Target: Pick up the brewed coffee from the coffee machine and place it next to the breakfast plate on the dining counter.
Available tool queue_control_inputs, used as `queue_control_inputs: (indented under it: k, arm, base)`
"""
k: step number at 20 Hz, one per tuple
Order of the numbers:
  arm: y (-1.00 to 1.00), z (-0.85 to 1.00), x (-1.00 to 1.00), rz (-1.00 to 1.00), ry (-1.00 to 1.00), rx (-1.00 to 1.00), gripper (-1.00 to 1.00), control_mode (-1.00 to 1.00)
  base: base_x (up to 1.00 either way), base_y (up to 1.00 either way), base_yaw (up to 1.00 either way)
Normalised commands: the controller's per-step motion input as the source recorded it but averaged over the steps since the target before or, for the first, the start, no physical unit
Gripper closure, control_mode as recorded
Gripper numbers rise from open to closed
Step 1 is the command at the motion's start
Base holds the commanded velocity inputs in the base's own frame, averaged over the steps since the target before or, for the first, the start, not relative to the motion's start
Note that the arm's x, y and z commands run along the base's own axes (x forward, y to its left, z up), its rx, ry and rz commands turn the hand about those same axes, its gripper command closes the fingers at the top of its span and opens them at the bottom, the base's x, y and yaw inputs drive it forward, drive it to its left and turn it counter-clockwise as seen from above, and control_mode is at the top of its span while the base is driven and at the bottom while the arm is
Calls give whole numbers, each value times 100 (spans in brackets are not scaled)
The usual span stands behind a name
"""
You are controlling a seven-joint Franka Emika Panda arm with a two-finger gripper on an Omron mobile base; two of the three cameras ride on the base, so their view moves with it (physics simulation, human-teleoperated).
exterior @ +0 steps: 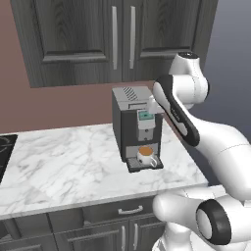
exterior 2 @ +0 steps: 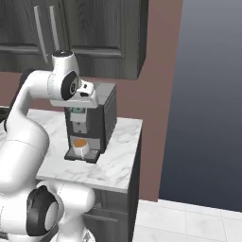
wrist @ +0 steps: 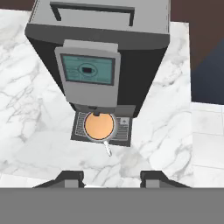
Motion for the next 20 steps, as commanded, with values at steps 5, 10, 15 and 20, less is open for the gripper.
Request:
queue_control_inputs:
  k: [5, 10, 15, 20]
  arm:
    - [6, -36, -38, 5, -11, 0, -100, -100]
    - [13, -56, -47, 19, -18, 0, -100, -100]
    - [-2, -51, -26, 13, -13, 0, -100, -100]
    - [-11, -45, -6, 4, -8, 1, -100, -100]
  base:
    - [0, 0, 0]
    - [0, 0, 0]
    - [0, 0, 0]
    - [0, 0, 0]
